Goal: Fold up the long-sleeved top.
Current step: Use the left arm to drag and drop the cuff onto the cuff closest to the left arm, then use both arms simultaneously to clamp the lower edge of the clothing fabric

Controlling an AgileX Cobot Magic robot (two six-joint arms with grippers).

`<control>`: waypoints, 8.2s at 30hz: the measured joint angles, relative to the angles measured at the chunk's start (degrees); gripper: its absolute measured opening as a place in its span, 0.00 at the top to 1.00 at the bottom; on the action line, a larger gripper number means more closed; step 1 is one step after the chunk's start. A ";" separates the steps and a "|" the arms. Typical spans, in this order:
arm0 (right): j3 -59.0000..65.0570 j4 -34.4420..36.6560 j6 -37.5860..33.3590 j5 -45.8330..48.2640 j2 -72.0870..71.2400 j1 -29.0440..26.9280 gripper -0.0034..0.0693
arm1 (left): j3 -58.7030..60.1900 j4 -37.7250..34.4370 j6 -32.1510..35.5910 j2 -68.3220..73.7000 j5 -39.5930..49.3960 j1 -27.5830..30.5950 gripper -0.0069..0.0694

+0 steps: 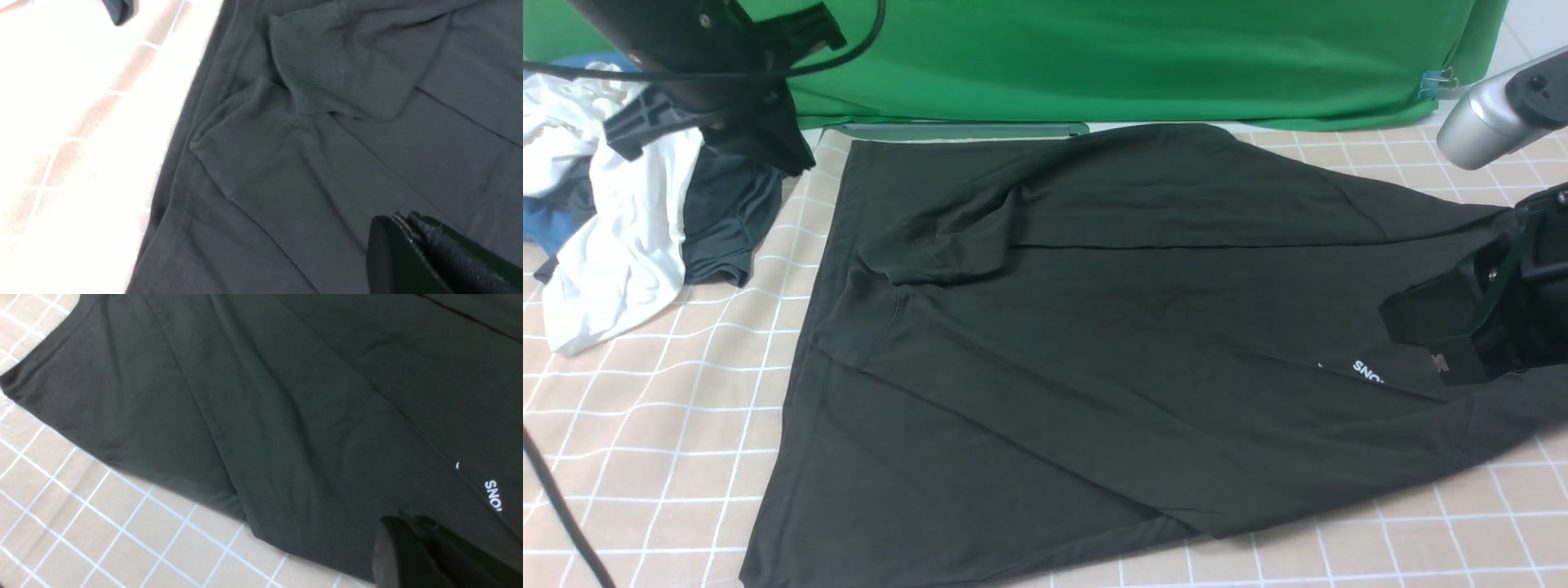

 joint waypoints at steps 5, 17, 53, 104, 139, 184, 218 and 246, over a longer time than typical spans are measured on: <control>0.00 -0.11 0.00 0.00 0.00 0.00 0.91 | 0.82 -0.18 0.81 0.97 -0.12 0.00 0.89; 0.00 -0.11 1.48 0.01 0.00 0.00 0.91 | 0.47 -0.12 6.74 13.28 -14.59 0.00 0.66; 0.00 0.10 3.01 -0.65 0.00 0.00 0.84 | -3.75 -2.12 57.31 27.93 -23.87 -0.17 0.23; 0.00 0.37 4.25 -1.10 0.00 0.00 0.76 | -11.96 -15.12 20.53 7.86 -0.35 -0.94 0.86; 0.00 0.37 4.29 -2.07 0.00 0.00 0.69 | 7.14 -23.51 8.75 -2.61 -0.05 -0.89 0.86; 0.00 -0.38 4.52 -4.19 0.06 0.00 0.64 | 17.19 7.36 3.86 6.81 -4.52 0.29 0.60; 0.00 -0.74 4.97 2.28 2.95 0.00 0.67 | -1.09 -5.40 24.92 16.08 -3.54 -8.80 0.77; 0.00 -0.74 7.97 3.24 2.95 0.00 0.65 | -23.78 -10.01 36.40 37.48 -0.29 -11.24 0.42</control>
